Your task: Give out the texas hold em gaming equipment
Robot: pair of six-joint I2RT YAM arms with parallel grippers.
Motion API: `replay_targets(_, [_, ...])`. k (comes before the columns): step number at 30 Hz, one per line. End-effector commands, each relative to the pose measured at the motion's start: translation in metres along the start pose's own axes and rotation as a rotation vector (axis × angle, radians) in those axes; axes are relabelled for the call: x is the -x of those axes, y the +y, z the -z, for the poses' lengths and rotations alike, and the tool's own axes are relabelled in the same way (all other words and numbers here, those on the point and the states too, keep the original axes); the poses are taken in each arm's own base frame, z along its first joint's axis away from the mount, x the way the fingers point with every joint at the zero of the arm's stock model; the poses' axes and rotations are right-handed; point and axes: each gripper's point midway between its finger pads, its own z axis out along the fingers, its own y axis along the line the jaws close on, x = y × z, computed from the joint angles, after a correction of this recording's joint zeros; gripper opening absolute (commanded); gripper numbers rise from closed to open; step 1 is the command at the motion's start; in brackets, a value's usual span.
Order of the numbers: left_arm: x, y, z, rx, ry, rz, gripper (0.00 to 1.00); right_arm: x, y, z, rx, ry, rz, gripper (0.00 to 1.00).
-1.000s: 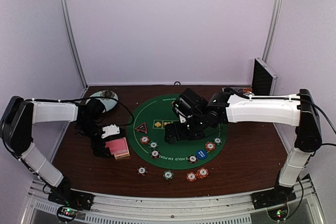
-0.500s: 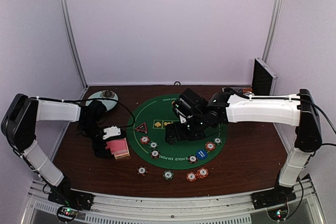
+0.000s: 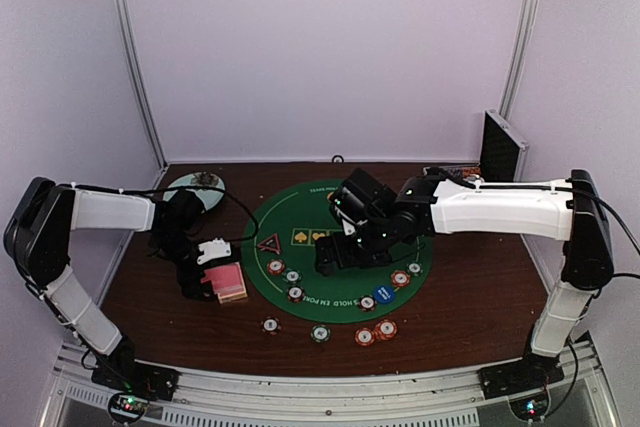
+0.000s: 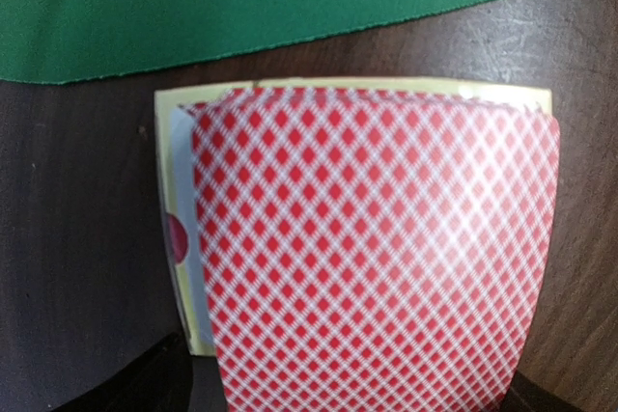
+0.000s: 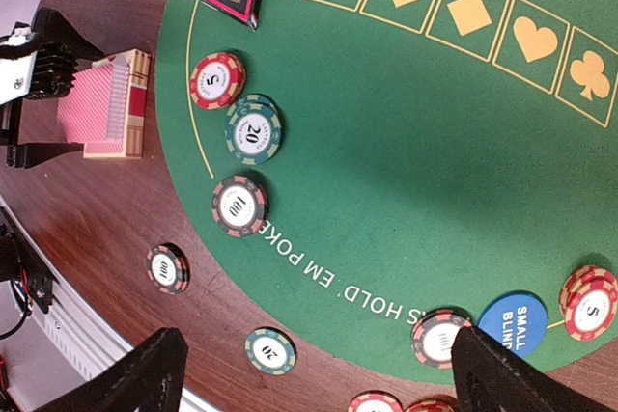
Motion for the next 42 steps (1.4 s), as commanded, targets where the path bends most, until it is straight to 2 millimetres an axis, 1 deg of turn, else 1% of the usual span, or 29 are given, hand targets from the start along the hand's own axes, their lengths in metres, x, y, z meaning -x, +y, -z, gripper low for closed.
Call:
replay_targets(1, [-0.003, -0.001, -0.003, -0.009, 0.023, 0.011, 0.93, 0.003, 0.0, 0.01, 0.014, -0.025, -0.002, 0.99])
replay_targets(7, [-0.004, -0.004, -0.004, -0.022, 0.024, 0.023, 0.78, 0.003, 0.0, 0.01, 0.014, -0.026, -0.004, 0.99])
replay_targets(15, [-0.01, -0.01, -0.007, -0.039, 0.041, 0.02, 0.6, 0.001, -0.001, 0.009, 0.015, -0.025, -0.01, 0.98])
replay_targets(19, [-0.01, -0.014, -0.007, -0.048, 0.034, 0.009, 0.48, 0.001, -0.001, 0.008, 0.018, -0.022, -0.011, 0.97])
replay_targets(24, [-0.009, -0.013, -0.004, -0.041, 0.023, 0.004, 0.37, 0.002, 0.003, 0.007, 0.035, -0.025, -0.016, 0.97])
replay_targets(27, [-0.005, -0.013, 0.0, -0.03, 0.002, -0.003, 0.25, 0.003, 0.008, 0.006, 0.06, -0.024, -0.02, 0.97])
replay_targets(31, [0.002, -0.014, 0.01, -0.019, -0.04, -0.014, 0.04, 0.006, 0.015, 0.004, 0.092, -0.031, -0.034, 0.96])
replay_targets(32, [0.004, -0.014, 0.013, -0.016, -0.049, -0.016, 0.0, 0.007, 0.016, 0.004, 0.102, -0.033, -0.037, 0.96])
replay_targets(38, [0.008, -0.018, 0.023, -0.025, -0.07, -0.025, 0.0, 0.011, 0.027, 0.001, 0.175, -0.039, -0.072, 0.94])
replay_targets(42, [0.016, -0.02, 0.034, -0.029, -0.103, -0.025, 0.0, 0.01, 0.035, -0.003, 0.234, -0.033, -0.101, 0.94])
